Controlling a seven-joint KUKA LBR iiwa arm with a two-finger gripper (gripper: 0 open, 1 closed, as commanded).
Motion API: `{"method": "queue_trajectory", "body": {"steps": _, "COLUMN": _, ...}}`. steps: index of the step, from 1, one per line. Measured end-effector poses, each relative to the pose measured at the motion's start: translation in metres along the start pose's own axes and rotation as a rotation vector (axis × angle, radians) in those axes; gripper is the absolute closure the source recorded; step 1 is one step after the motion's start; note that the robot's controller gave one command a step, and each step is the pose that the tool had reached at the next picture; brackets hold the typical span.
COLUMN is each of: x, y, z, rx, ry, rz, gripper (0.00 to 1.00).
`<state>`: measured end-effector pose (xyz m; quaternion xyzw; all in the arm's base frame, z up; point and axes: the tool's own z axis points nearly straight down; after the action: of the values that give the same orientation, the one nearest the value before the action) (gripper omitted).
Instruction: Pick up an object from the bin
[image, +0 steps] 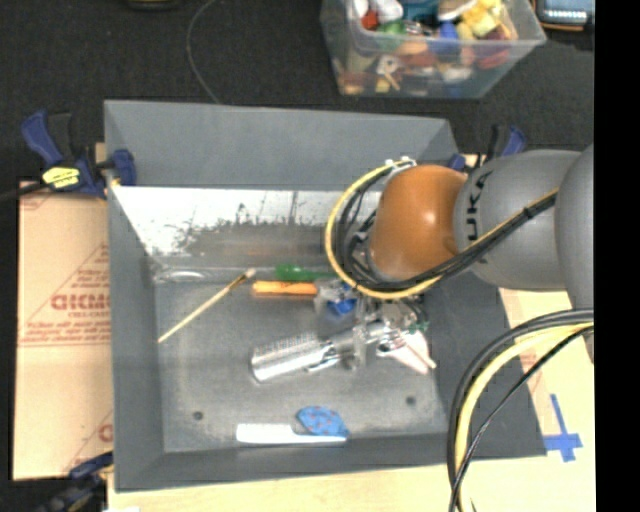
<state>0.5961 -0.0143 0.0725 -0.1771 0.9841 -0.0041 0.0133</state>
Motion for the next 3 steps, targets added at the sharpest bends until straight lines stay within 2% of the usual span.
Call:
{"method": "queue_trajectory", "body": {"steps": 1, "x": 0.0295, "y": 0.0748, "z": -0.0007, "rx": -0.013, "ry": 0.018, "rz": 0.203, "gripper": 1.00}}
{"method": "queue_trajectory", "body": {"steps": 3, "x": 0.0293, "y": 0.0742, "z": -0.0080, "rx": -0.013, "ry": 0.016, "rz": 0.204, "gripper": 1.00}}
